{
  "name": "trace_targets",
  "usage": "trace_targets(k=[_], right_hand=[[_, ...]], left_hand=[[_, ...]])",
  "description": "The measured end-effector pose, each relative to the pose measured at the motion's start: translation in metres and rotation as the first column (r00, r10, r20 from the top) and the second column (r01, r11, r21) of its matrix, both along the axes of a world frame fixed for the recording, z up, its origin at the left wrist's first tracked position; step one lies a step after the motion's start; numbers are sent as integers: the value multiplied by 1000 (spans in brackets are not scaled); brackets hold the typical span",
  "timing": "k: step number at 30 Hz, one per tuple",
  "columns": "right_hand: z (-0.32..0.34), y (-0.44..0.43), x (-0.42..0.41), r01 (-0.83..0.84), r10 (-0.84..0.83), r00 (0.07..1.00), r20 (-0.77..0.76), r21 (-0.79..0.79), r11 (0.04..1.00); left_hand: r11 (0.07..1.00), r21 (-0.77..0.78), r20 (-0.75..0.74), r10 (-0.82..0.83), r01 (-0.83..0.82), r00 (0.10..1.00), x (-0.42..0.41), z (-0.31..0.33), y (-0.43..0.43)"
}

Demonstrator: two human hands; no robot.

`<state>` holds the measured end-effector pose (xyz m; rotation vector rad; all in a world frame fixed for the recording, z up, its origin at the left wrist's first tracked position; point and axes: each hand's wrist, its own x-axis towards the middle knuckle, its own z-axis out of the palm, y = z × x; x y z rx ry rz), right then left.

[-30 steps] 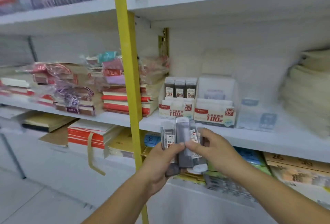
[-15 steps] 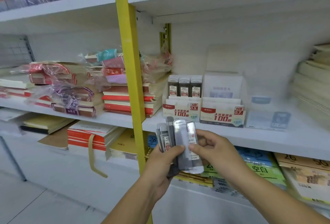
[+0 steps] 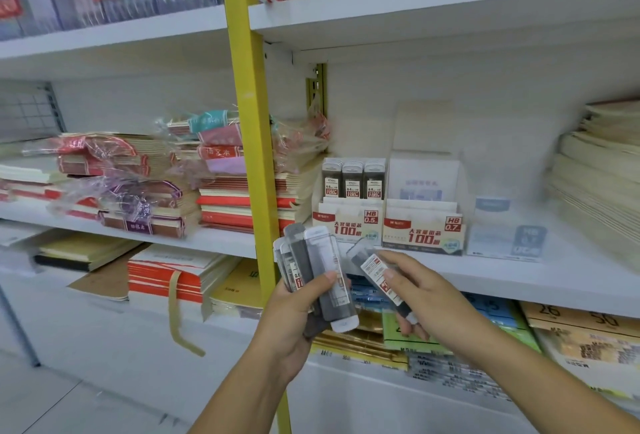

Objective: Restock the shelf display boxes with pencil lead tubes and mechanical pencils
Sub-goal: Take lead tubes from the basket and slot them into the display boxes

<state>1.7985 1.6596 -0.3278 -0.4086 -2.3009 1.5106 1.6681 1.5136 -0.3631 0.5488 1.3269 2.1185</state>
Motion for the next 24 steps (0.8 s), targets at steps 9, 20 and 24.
trace_targets(k=[9, 20, 24], right_hand=[[10, 9, 12, 74, -73, 991, -111, 9, 997], [111, 24, -12, 355, -157, 835, -527, 300, 886], [157, 46, -48, 366, -138, 920, -367, 679, 636]], left_hand=[[998, -56, -51, -11, 8, 999, -5, 8, -6], [997, 17, -57, 83, -82, 995, -24, 47, 0], [987, 74, -35, 143, -140, 989, -35, 49, 6]])
